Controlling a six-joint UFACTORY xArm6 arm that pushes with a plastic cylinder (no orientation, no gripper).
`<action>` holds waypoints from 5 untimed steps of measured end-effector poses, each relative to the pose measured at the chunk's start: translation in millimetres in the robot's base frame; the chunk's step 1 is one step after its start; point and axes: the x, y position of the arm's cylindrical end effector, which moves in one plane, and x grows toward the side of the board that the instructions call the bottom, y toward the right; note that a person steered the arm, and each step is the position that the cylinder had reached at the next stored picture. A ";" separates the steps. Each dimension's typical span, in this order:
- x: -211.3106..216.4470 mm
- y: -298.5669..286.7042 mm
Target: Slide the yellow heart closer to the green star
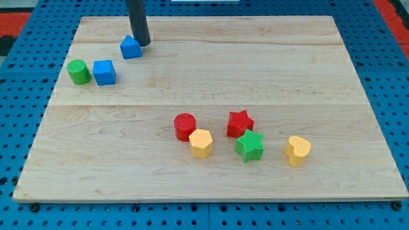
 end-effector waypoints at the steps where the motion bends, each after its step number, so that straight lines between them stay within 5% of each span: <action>1: -1.3 -32.2; 5: 4.0 -40.3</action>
